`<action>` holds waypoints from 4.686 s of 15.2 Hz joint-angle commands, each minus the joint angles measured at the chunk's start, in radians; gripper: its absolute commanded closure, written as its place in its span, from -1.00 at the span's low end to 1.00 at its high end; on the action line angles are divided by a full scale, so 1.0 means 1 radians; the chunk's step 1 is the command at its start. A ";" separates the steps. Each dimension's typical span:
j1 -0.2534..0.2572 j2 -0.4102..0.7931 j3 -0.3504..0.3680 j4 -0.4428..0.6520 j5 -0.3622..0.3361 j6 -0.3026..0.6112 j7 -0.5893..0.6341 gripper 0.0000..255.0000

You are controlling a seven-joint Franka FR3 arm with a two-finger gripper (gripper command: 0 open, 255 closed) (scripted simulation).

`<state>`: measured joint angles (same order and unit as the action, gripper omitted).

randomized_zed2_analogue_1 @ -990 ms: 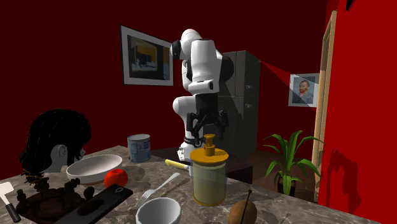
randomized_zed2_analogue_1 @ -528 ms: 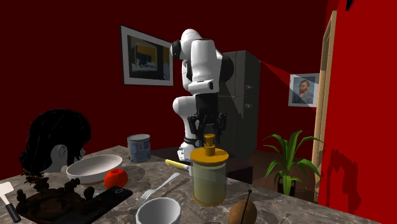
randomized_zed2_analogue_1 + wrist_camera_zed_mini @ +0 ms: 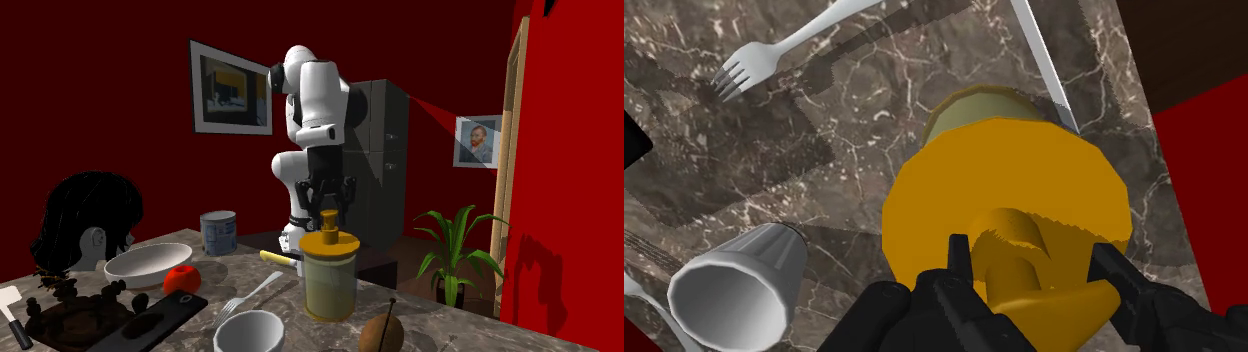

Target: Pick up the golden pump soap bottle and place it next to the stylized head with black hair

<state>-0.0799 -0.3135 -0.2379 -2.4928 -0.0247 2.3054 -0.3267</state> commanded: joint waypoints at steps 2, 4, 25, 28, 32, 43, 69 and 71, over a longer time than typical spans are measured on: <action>-0.001 -0.017 0.003 0.020 -0.003 -0.038 0.004 1.00; -0.002 -0.030 0.006 0.037 -0.005 -0.068 0.007 1.00; -0.002 -0.099 0.027 0.264 -0.011 -0.363 0.026 1.00; -0.001 -0.100 0.029 0.304 -0.010 -0.403 0.027 1.00; 0.001 -0.098 0.031 0.359 -0.009 -0.457 0.029 1.00; 0.005 -0.076 0.035 0.527 -0.003 -0.603 0.030 1.00; 0.002 0.013 0.009 0.945 0.011 -0.933 -0.009 1.00; -0.011 -0.036 -0.009 0.904 -0.003 -0.940 -0.041 1.00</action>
<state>-0.0853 -0.3247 -0.2389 -1.5684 -0.0213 1.3684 -0.3530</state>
